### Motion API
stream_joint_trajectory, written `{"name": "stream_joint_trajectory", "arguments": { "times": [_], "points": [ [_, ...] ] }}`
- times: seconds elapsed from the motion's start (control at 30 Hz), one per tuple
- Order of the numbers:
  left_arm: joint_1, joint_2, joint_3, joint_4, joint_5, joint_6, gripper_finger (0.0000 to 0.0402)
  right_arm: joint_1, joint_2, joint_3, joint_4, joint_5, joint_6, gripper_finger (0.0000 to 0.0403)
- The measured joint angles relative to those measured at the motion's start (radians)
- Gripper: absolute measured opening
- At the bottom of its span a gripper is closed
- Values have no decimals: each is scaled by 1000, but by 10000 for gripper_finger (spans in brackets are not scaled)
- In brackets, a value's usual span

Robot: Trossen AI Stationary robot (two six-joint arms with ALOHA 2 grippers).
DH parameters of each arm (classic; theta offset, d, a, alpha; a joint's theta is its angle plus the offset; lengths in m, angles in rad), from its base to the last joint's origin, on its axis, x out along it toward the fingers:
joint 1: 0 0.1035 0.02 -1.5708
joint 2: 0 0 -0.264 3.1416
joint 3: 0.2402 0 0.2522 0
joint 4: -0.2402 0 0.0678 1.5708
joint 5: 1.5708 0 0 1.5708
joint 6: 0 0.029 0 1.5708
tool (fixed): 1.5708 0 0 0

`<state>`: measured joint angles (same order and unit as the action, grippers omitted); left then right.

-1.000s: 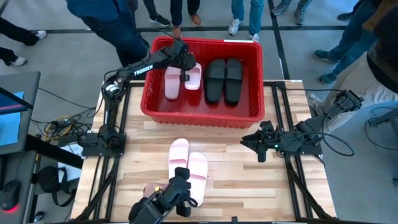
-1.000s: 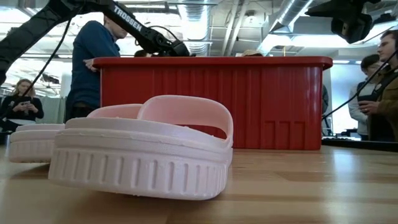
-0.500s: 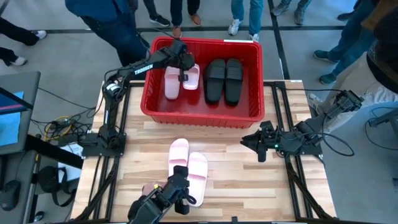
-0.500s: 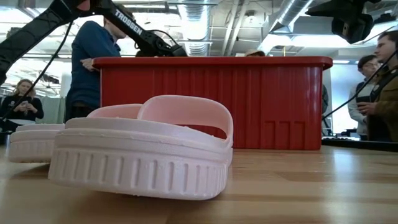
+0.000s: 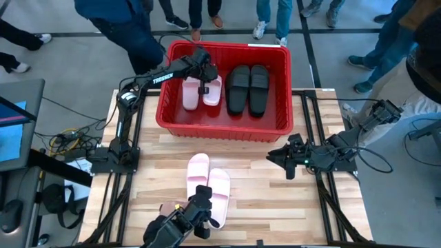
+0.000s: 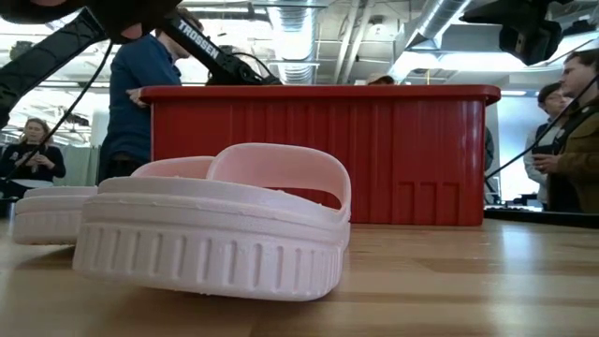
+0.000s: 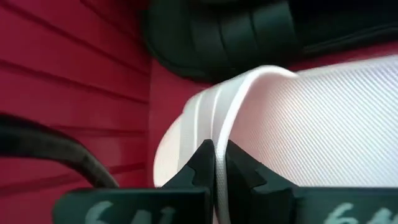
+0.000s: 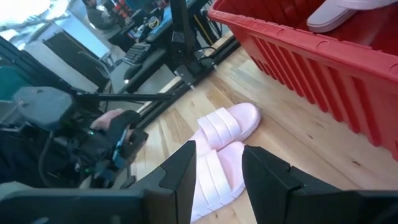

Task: Pick and place slides into bin
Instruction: Put the pink slide into the red container

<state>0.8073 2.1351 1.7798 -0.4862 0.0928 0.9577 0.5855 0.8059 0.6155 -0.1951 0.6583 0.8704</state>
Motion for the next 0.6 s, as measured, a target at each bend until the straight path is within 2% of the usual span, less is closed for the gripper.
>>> {"name": "stream_joint_trajectory", "arguments": {
  "times": [0.6],
  "points": [
    [8,12,8,60,0,39,0,3,0,0,-5,-2,20,118]
  ]
}}
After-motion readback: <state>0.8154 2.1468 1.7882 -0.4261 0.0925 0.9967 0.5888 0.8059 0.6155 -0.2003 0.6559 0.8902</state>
